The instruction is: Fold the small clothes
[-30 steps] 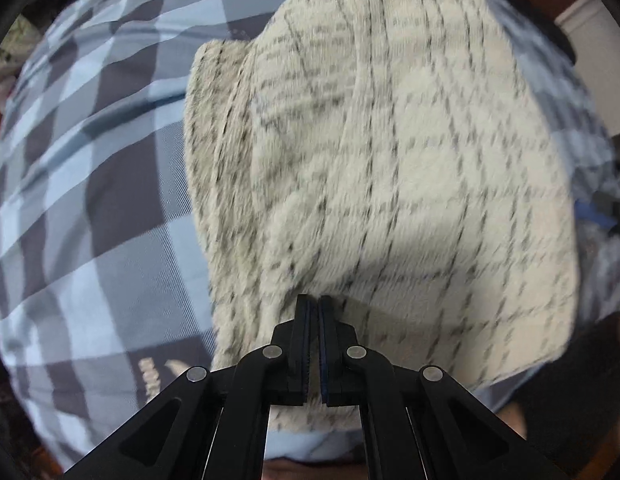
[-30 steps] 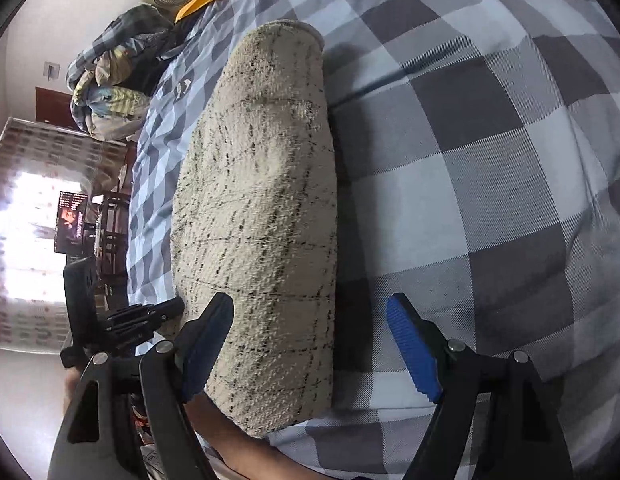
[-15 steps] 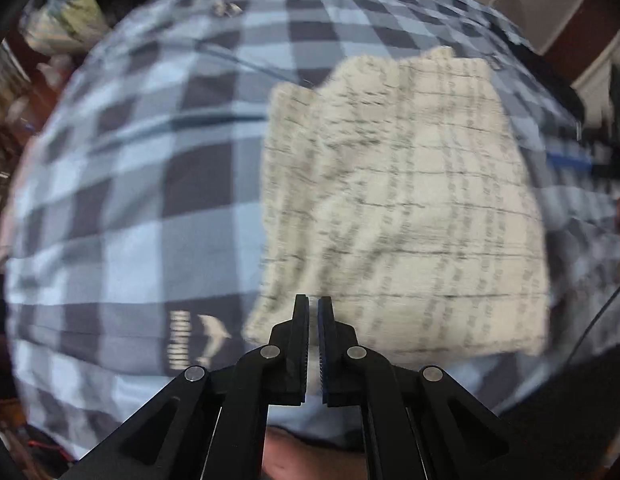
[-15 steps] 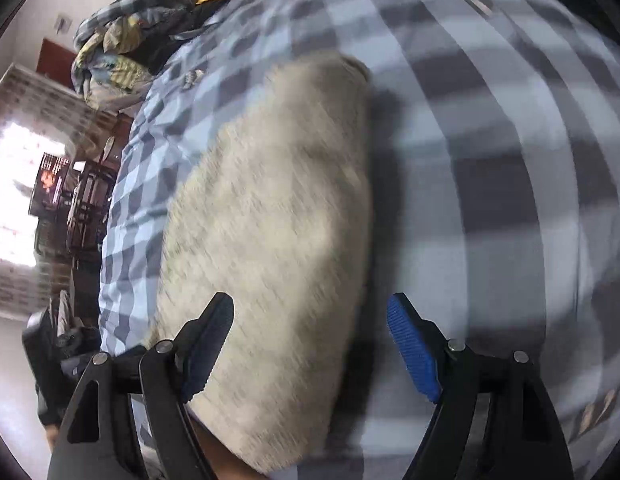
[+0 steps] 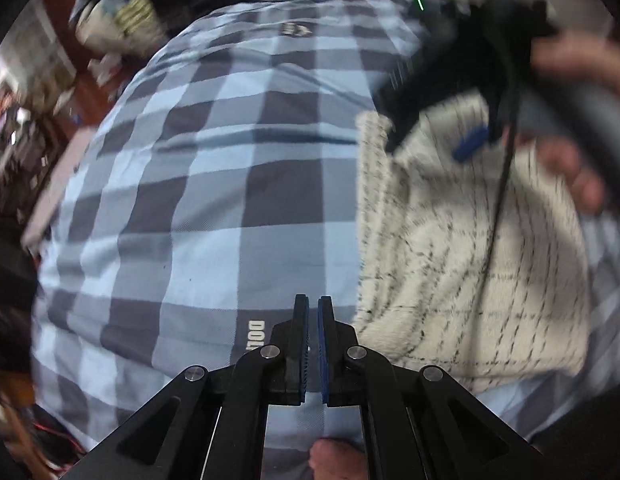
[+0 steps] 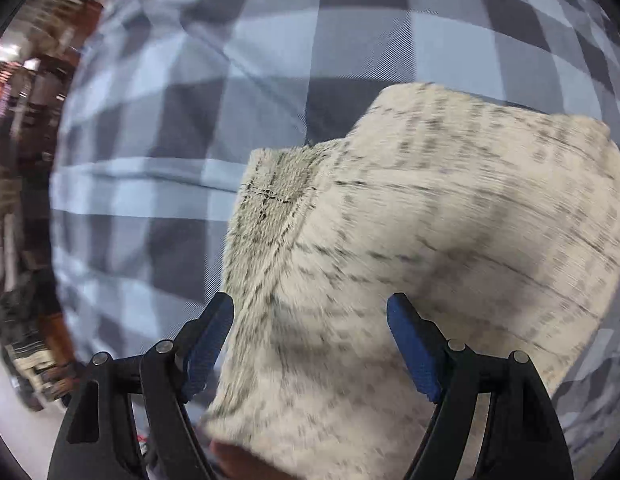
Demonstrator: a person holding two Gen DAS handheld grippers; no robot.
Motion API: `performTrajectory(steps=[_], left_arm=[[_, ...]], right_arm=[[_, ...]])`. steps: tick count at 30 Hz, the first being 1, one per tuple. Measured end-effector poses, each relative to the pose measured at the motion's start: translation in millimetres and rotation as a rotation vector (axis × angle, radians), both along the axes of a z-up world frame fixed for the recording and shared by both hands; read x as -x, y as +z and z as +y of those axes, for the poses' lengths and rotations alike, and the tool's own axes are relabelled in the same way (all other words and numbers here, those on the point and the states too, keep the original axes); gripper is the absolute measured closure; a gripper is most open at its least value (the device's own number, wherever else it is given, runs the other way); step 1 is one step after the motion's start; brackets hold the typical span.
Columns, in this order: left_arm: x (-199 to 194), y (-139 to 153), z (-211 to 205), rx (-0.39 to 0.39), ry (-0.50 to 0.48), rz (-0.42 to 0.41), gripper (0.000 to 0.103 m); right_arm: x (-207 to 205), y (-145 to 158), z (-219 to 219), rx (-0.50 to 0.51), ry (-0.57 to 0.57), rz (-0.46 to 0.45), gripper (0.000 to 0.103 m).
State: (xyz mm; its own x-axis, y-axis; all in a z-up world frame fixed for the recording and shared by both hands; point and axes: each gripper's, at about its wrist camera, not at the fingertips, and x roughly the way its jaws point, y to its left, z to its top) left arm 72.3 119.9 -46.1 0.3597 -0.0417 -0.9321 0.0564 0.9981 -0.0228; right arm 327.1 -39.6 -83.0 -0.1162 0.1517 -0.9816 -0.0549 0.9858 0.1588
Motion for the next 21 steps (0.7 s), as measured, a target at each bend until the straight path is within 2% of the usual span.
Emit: performTrajectory(steps=[2, 4, 6, 10, 12, 16, 18, 19, 21], left_arm=[[-2, -1, 10, 0.057, 0.018, 0.002, 0.1], [-2, 0, 14, 0.085, 0.022, -0.002, 0.1], [-1, 3, 14, 0.096, 0.02, -0.013, 0.1], [-3, 7, 17, 0.135, 0.026, -0.027, 0.1], [-3, 9, 20, 0.14, 0.041, -0.034, 0.1], [-3, 12, 26, 0.166, 0.07, -0.047, 0.1], [-3, 10, 24, 0.177, 0.058, -0.046, 0.1], [-3, 8, 20, 0.179, 0.034, -0.042, 0.1], [-2, 5, 12, 0.183, -0.011, -0.027, 0.1]], right_arm=[[3, -17, 7, 0.081, 0.001, 0.0, 0.032], [9, -23, 3, 0.138, -0.022, -0.024, 0.083], [17, -21, 0, 0.115, -0.023, -0.037, 0.097], [42, 5, -2, 0.065, 0.01, -0.091, 0.1], [58, 21, 1, 0.007, 0.036, -0.095, 0.1], [87, 41, 11, -0.194, 0.072, -0.087, 0.102], [91, 37, 23, -0.359, 0.102, -0.058, 0.102], [94, 30, 29, -0.373, 0.133, -0.062, 0.102], [89, 23, 25, -0.285, 0.128, -0.081, 0.099]])
